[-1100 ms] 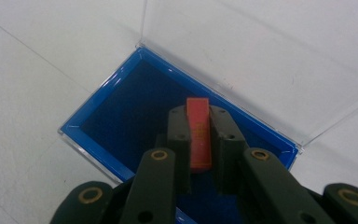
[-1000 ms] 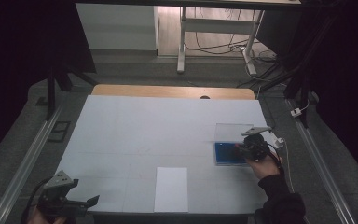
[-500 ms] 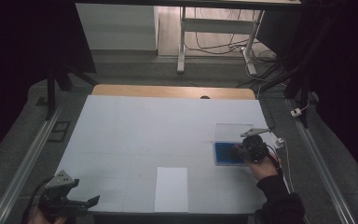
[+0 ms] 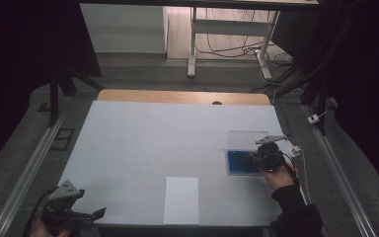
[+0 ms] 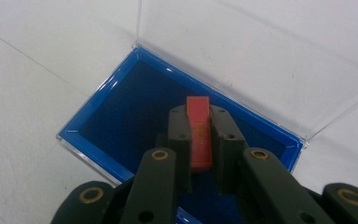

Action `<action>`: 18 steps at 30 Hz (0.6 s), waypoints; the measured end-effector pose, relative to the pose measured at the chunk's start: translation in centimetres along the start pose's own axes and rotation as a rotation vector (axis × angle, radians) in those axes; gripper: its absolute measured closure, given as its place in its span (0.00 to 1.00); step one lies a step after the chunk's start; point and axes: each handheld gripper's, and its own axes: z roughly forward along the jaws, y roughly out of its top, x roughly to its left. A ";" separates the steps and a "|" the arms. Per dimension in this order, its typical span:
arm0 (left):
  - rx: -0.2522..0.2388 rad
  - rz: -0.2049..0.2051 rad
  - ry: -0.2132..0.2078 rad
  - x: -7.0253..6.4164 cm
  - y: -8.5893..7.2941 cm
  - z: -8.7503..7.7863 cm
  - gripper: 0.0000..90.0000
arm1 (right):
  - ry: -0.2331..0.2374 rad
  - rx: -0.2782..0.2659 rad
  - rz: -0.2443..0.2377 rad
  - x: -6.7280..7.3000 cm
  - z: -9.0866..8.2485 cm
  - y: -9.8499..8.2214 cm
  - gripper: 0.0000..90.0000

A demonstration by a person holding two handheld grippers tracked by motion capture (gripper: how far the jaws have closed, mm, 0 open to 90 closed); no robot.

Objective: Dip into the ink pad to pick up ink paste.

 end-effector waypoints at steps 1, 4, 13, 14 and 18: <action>0.001 0.001 0.000 0.0 0.0 0.0 0.03 | -0.004 -0.002 0.000 0.1 0.0 0.0 0.90; 0.001 -0.001 0.001 0.0 0.0 0.0 0.03 | 0.003 -0.007 0.009 -0.1 0.0 -0.1 0.90; 0.002 -0.003 -0.004 0.0 0.0 0.0 0.03 | 0.025 -0.019 0.045 -0.5 0.0 -0.3 0.90; 0.001 -0.004 -0.005 0.1 0.0 0.0 0.03 | 0.013 -0.012 0.027 -0.3 0.0 -0.2 0.90; 0.000 -0.006 -0.003 0.1 0.0 0.0 0.03 | 0.018 -0.018 0.035 -0.4 0.0 -0.3 0.90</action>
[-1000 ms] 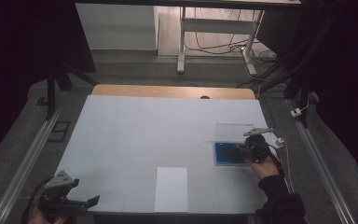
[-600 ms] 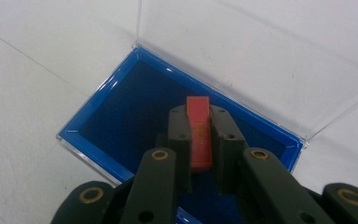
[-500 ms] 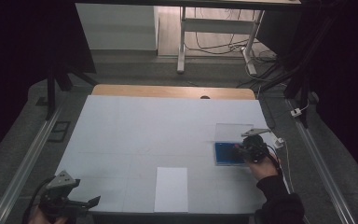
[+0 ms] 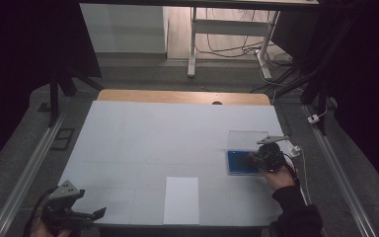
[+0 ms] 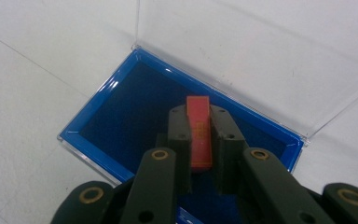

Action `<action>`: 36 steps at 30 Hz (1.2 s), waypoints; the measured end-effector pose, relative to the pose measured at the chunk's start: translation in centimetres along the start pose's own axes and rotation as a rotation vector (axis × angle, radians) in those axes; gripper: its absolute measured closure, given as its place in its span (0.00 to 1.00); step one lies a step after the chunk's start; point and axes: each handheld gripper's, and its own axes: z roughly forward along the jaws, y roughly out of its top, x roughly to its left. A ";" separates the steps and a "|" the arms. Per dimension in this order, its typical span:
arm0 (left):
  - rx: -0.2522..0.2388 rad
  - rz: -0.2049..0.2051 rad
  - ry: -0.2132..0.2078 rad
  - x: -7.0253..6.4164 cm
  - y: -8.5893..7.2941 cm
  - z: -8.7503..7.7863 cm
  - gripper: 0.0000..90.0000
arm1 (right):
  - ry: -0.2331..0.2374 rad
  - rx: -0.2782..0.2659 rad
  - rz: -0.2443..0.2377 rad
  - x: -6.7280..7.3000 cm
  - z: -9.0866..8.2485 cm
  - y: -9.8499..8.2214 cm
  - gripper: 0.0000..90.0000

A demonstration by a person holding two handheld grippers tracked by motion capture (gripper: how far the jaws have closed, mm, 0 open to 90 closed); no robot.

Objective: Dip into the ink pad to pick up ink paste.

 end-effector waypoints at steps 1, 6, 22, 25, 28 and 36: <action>0.000 -0.002 0.000 0.0 0.0 0.0 0.03 | 0.004 0.001 0.004 -0.1 0.0 0.0 0.90; -0.003 -0.011 -0.003 0.1 -0.1 -0.1 0.03 | 0.001 0.002 -0.008 -0.1 0.0 0.2 0.89; -0.003 -0.011 -0.002 0.0 -0.2 -0.1 0.03 | 0.022 -0.094 -0.025 0.6 -2.5 0.9 0.89; -0.003 -0.010 -0.001 0.0 -0.1 -0.1 0.03 | 0.029 -0.104 -0.017 0.9 -2.5 1.0 0.89; -0.002 -0.008 -0.001 0.0 -0.1 -0.1 0.03 | 0.037 -0.094 -0.020 1.0 -2.2 1.1 0.89; -0.003 -0.006 -0.001 0.0 -0.1 -0.1 0.03 | 0.056 -0.046 -0.055 1.6 -0.8 1.1 0.89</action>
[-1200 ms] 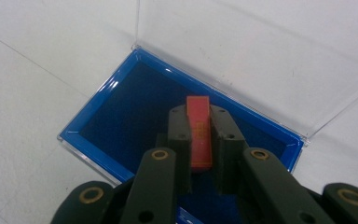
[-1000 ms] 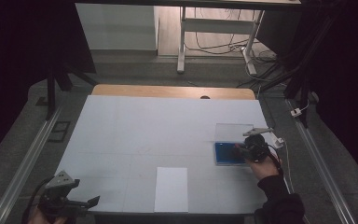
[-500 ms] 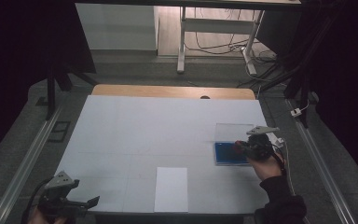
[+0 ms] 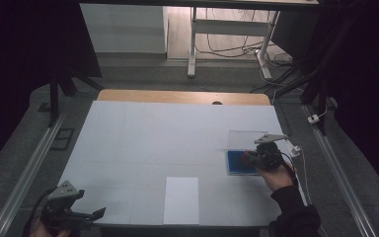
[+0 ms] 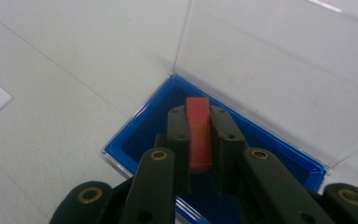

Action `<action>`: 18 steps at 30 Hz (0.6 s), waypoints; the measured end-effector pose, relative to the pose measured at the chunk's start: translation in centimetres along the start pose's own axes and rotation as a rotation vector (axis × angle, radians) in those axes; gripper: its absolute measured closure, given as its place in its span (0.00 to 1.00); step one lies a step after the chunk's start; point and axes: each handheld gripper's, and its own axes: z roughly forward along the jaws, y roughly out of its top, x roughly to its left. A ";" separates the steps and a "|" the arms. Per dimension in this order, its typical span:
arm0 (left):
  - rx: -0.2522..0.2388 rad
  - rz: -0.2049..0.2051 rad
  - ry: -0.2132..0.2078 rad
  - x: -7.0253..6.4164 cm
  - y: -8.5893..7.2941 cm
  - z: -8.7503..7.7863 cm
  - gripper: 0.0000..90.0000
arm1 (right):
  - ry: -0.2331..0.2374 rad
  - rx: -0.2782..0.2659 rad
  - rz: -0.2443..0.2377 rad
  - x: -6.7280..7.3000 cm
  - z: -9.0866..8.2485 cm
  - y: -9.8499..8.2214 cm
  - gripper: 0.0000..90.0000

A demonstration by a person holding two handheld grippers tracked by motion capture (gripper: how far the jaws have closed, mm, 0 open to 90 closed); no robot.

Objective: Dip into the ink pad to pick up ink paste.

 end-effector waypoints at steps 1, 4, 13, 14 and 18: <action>0.000 0.001 0.000 0.0 0.0 0.0 0.03 | -0.001 0.007 -0.002 0.0 0.2 0.0 0.89; 0.000 0.001 0.000 0.0 0.0 0.0 0.03 | 0.001 0.026 -0.007 0.1 0.6 -0.1 0.89; 0.001 0.002 0.000 0.0 -0.1 0.0 0.03 | -0.014 0.063 -0.015 0.1 1.2 -0.2 0.90; 0.001 0.002 0.001 0.0 -0.1 -0.1 0.03 | -0.017 0.065 -0.019 0.1 1.3 -0.2 0.90; 0.002 0.003 0.002 0.0 0.0 0.0 0.03 | -0.022 0.066 -0.018 0.3 1.4 -0.3 0.90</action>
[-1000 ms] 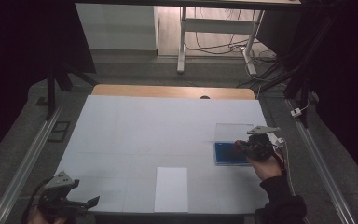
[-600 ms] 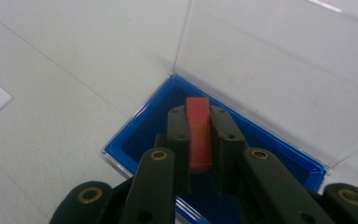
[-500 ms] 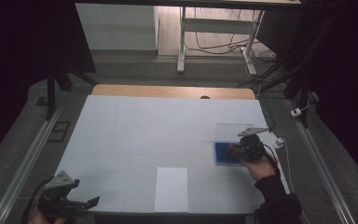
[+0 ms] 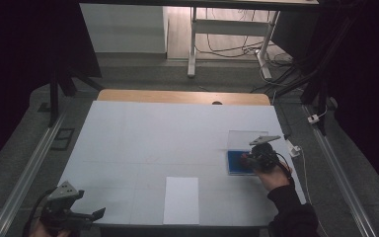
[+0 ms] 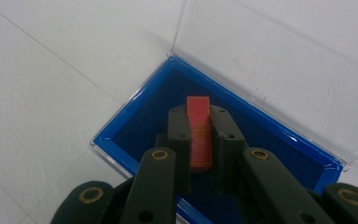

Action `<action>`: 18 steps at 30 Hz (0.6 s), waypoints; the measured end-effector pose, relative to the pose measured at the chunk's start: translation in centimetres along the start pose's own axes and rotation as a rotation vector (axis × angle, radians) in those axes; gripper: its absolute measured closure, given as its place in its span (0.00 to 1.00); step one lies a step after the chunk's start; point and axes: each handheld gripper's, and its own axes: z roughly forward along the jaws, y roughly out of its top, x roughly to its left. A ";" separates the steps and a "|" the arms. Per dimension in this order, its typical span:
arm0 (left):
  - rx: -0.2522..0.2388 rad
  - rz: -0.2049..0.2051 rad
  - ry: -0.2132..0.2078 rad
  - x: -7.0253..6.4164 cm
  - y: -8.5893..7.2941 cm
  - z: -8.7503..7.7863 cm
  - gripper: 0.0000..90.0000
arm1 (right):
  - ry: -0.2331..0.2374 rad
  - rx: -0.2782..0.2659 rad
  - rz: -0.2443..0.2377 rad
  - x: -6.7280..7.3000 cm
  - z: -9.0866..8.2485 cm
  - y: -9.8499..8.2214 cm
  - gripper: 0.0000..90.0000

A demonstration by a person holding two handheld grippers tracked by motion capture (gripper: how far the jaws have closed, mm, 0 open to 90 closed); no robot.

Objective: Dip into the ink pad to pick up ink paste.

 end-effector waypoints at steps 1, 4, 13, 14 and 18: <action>0.001 0.001 0.000 0.0 0.0 0.0 0.03 | -0.011 0.000 -0.007 0.1 0.0 0.0 0.90; 0.005 0.003 0.001 0.0 0.1 0.1 0.03 | -0.029 0.012 -0.040 0.6 0.1 0.1 0.90; 0.005 0.006 0.001 -0.1 0.1 0.1 0.03 | 0.004 -0.007 0.005 -0.1 0.1 -0.2 0.90; 0.006 0.006 0.001 -0.1 0.1 0.1 0.03 | 0.023 -0.016 0.026 -0.4 0.1 -0.3 0.90; 0.005 0.004 0.001 0.0 0.1 0.1 0.03 | 0.057 -0.031 0.064 -1.0 0.1 -0.6 0.90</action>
